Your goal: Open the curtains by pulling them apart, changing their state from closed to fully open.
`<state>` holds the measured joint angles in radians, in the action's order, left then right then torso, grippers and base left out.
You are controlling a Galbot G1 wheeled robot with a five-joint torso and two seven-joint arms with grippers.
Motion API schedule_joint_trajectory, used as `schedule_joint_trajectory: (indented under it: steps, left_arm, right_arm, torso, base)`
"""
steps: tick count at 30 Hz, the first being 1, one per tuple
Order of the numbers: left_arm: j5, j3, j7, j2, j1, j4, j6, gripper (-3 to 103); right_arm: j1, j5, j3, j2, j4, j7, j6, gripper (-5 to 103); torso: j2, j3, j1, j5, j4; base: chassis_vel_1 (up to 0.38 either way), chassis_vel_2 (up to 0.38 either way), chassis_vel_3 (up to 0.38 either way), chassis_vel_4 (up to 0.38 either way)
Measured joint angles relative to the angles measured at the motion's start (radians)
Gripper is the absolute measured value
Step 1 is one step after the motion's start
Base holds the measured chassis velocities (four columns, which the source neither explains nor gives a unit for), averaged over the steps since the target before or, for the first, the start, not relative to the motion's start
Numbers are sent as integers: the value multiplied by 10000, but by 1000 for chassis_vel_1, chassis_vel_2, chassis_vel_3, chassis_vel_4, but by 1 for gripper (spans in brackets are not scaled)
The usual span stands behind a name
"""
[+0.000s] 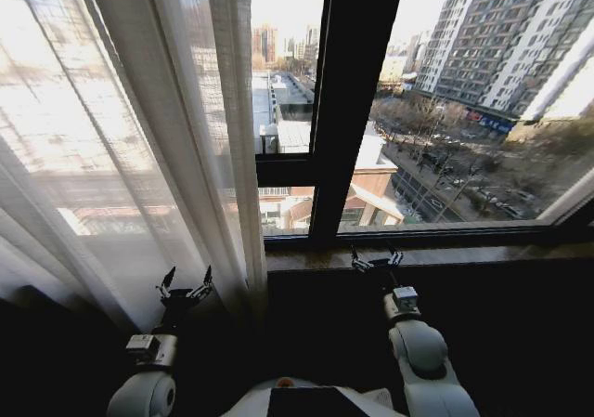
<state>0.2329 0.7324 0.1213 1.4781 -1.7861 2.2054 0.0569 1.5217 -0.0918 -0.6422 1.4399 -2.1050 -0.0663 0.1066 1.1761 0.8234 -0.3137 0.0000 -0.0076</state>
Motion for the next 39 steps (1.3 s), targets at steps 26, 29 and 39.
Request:
schedule_joint_trajectory:
  steps: [26,29,39]
  left_arm:
    - [-17,-69,-21,-56,312,-252,-84,100]
    - [35,-78,-22,-176,469,-257,-290,100]
    - [70,-566,-507,-908,1920,-211,-1229,100]
  right_arm:
    - [-225,-68,4,-5,434,-1,-379,100]
    - [-295,-48,-39,-31,575,125,-357,100]
    - [197,-6,-265,-74,271,179,-488,100]
  torso:
    - [-6,5,-10,2,-1]
    - [-6,6,-13,4,0]
    - [1,-1,3,2,-1]
  base:
    - [-106,-3,108,0]
    - [-89,54,111,-52]
    - [-5,1,7,0]
